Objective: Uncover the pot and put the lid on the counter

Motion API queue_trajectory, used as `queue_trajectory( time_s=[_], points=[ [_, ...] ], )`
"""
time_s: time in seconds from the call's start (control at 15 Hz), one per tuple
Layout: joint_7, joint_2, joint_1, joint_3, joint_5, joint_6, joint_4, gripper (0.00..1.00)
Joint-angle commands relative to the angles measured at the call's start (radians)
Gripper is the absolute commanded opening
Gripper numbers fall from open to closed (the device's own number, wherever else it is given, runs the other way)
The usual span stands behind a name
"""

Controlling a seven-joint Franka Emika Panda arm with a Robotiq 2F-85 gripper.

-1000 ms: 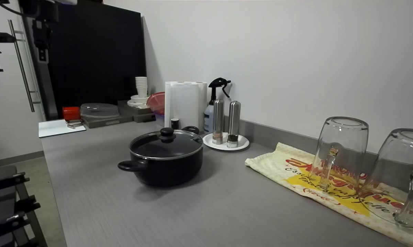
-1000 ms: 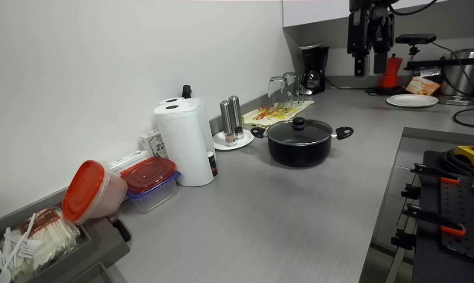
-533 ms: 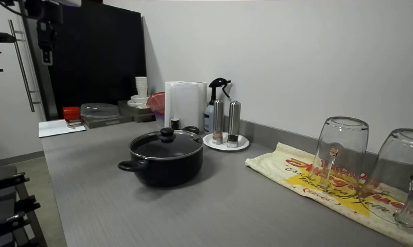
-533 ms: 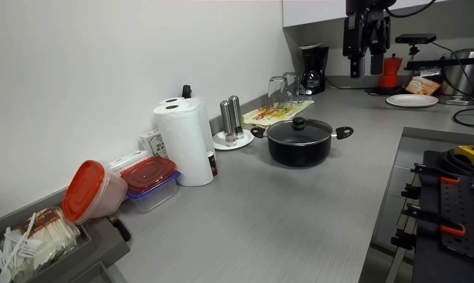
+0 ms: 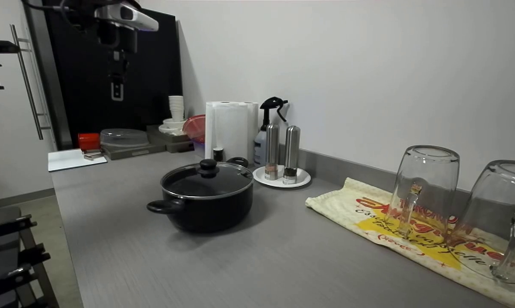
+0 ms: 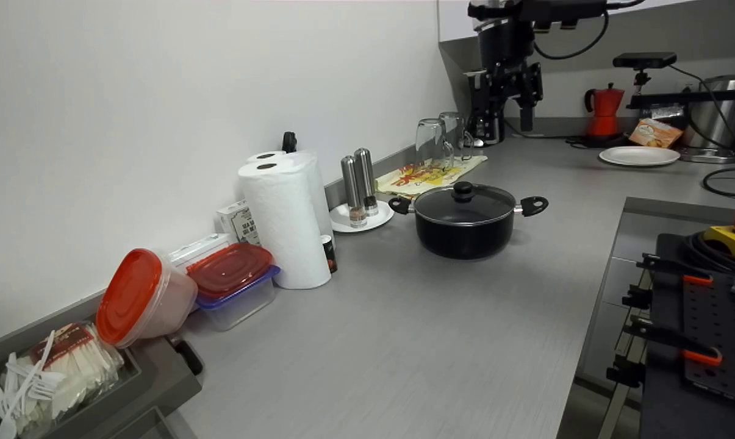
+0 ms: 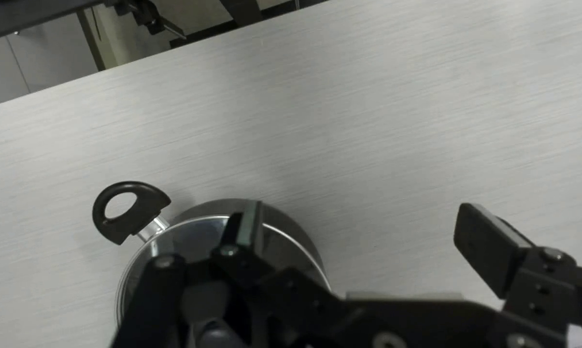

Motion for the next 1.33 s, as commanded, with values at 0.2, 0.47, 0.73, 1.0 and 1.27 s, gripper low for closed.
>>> queue_trajectory(
  time_s=[0.2, 0.47, 0.73, 1.0, 1.27],
  points=[
    [0.034, 0.171, -0.019, -0.060, -0.117, -0.015, 0.195, 1.00],
    [0.048, 0.212, -0.031, -0.103, -0.158, -0.010, 0.265, 1.00],
    [0.088, 0.242, -0.053, -0.150, -0.166, 0.061, 0.280, 1.00],
    [0.171, 0.267, -0.070, -0.187, -0.216, 0.238, 0.211, 1.00],
    [0.262, 0.324, -0.065, -0.210, -0.242, 0.385, 0.133, 1.00]
  ],
)
